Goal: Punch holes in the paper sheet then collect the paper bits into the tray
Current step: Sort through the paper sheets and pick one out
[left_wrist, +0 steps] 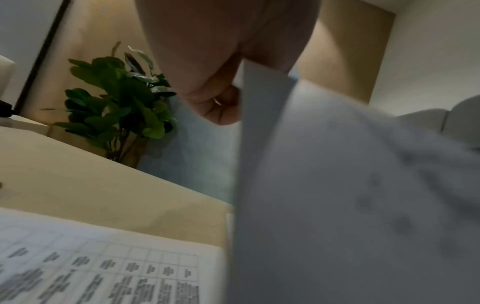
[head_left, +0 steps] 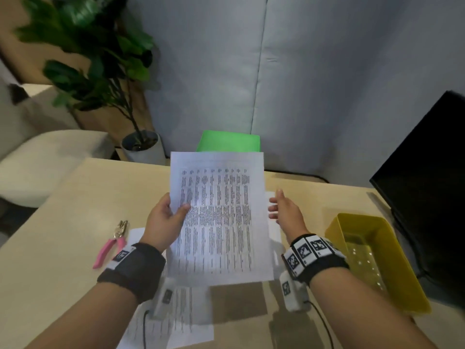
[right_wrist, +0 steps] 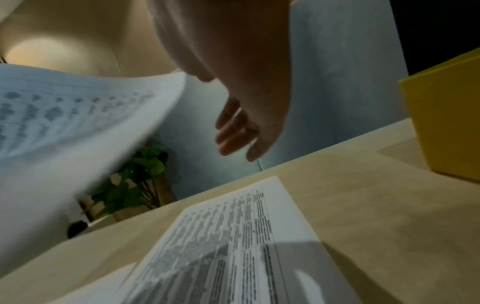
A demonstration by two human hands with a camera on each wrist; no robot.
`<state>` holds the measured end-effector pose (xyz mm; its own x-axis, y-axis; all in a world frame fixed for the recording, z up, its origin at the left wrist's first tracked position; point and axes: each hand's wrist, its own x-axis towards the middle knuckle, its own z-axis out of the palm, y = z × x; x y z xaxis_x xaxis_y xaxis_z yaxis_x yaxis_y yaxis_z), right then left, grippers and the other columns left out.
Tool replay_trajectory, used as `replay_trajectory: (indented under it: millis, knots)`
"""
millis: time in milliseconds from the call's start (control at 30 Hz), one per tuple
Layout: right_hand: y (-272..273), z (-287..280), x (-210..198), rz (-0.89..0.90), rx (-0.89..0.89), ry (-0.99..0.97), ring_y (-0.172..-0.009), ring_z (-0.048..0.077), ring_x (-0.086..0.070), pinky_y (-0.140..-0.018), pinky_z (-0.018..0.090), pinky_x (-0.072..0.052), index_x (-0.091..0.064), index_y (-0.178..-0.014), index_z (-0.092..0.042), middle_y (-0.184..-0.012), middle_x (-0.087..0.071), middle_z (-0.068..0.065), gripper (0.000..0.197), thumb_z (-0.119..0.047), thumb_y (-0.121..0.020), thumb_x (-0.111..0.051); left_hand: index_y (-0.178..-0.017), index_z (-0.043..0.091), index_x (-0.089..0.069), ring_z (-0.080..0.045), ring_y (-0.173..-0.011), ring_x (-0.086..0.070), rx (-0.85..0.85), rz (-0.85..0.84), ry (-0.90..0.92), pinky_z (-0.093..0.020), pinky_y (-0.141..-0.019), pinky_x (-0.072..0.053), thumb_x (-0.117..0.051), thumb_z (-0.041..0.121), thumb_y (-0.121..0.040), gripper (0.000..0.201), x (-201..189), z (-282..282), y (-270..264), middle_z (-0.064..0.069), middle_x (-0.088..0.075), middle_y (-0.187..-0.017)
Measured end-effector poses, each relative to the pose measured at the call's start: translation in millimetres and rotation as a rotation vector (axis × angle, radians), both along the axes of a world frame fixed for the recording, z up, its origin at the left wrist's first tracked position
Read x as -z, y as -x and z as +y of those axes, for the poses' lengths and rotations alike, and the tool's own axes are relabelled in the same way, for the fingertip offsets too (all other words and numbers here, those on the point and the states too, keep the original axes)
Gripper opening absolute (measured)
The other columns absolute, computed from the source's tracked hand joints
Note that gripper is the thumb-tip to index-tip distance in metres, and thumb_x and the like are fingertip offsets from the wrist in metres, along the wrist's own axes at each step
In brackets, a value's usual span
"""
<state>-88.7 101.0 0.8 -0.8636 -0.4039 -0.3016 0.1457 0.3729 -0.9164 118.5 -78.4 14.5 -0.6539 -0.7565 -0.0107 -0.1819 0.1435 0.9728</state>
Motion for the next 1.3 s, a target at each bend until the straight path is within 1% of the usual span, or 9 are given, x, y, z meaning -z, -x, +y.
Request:
replay_trajectory:
  millis: [100,233,433,667,800,867,1000,1233,1300]
  knots:
    - [4.8,-3.7,31.6,0.047,-0.048,-0.376,-0.106,0.028,-0.057,-0.093,0.036,-0.045,-0.058,-0.114,-0.011,-0.127,-0.055,0.013,0.043,-0.045,-0.088,-0.059,-0.114,0.028,-0.057,-0.018,-0.106,-0.064,-0.039,0.021,-0.029,-0.046,-0.098,-0.049,-0.059,0.014,-0.091,0.026,0.8,-17.6,-11.6,0.001,-0.068,-0.115]
    - [-5.2,-4.4,57.7,-0.003,-0.128,-0.799,-0.129,0.036,-0.039,-0.102,0.043,-0.040,-0.035,-0.138,-0.006,-0.142,-0.032,0.018,0.085,-0.055,-0.077,-0.068,-0.108,0.035,-0.057,-0.017,-0.105,-0.066,-0.042,0.035,-0.062,-0.044,-0.096,-0.051,-0.058,0.011,-0.092,0.029,-2.2,-31.6,-20.4,0.002,-0.068,-0.114]
    - [-15.2,-11.1,76.7,0.042,-0.056,-0.968,-0.130,0.034,-0.037,-0.103,0.044,-0.040,-0.032,-0.134,-0.003,-0.139,-0.038,0.018,0.094,-0.047,-0.067,-0.080,-0.118,0.029,-0.054,-0.011,-0.104,-0.065,-0.017,0.007,-0.070,-0.035,-0.093,-0.052,-0.058,0.013,-0.092,0.031,2.0,-40.0,-22.9,0.008,-0.068,-0.112]
    - [-13.6,-8.1,76.9,0.005,-0.048,-0.859,-0.122,0.035,-0.047,-0.097,0.043,-0.045,-0.040,-0.128,-0.005,-0.132,-0.047,0.018,0.083,-0.035,-0.066,-0.085,-0.117,0.031,-0.054,-0.013,-0.110,-0.063,-0.020,-0.009,-0.099,-0.040,-0.099,-0.048,-0.058,0.012,-0.092,0.031,5.0,-40.5,-22.4,0.005,-0.067,-0.117]
    - [-19.3,-1.6,76.0,-0.042,0.014,-0.484,-0.106,0.035,-0.058,-0.085,0.035,-0.047,-0.029,-0.132,-0.008,-0.126,-0.053,0.020,0.076,-0.005,-0.074,-0.077,-0.126,0.018,-0.051,-0.014,-0.108,-0.063,-0.023,0.003,-0.116,-0.039,-0.099,-0.049,-0.056,0.009,-0.093,0.034,2.6,-34.7,-17.3,0.000,-0.066,-0.118]
    - [-17.5,0.8,70.9,-0.036,0.022,-0.383,-0.110,0.034,-0.057,-0.088,0.033,-0.045,-0.030,-0.137,-0.010,-0.128,-0.053,0.019,0.077,-0.006,-0.076,-0.076,-0.126,0.016,-0.051,-0.016,-0.108,-0.064,-0.029,0.015,-0.123,-0.039,-0.099,-0.049,-0.056,0.008,-0.092,0.035,1.1,-31.6,-14.3,-0.003,-0.066,-0.119]
    - [-9.0,3.3,57.6,0.013,-0.006,-0.276,-0.100,0.028,-0.063,-0.086,0.036,-0.051,-0.054,-0.117,-0.008,-0.117,-0.064,0.012,0.046,-0.017,-0.078,-0.076,-0.123,0.020,-0.053,-0.014,-0.106,-0.064,-0.007,0.008,-0.114,-0.038,-0.097,-0.050,-0.056,0.009,-0.093,0.032,0.8,-25.5,-11.7,-0.001,-0.067,-0.117]
    - [-12.3,11.5,1.0,0.020,-0.029,0.151,-0.089,0.021,-0.069,-0.075,0.036,-0.058,-0.055,-0.111,-0.007,-0.105,-0.070,0.008,0.032,-0.013,-0.083,-0.070,-0.114,0.023,-0.053,-0.029,-0.100,-0.065,-0.085,-0.044,-0.044,-0.050,-0.093,-0.051,-0.055,0.014,-0.094,0.022,-0.6,-14.1,-13.7,-0.012,-0.067,-0.112]
    - [-15.5,13.2,-20.0,0.029,-0.083,0.238,-0.091,0.020,-0.070,-0.071,0.031,-0.059,-0.056,-0.112,-0.010,-0.105,-0.071,0.004,0.032,-0.014,-0.083,-0.070,-0.112,0.019,-0.052,-0.030,-0.097,-0.063,-0.136,-0.053,0.003,-0.038,-0.083,-0.055,-0.054,0.016,-0.095,0.017,-1.9,-11.7,-16.2,-0.014,-0.065,-0.111]
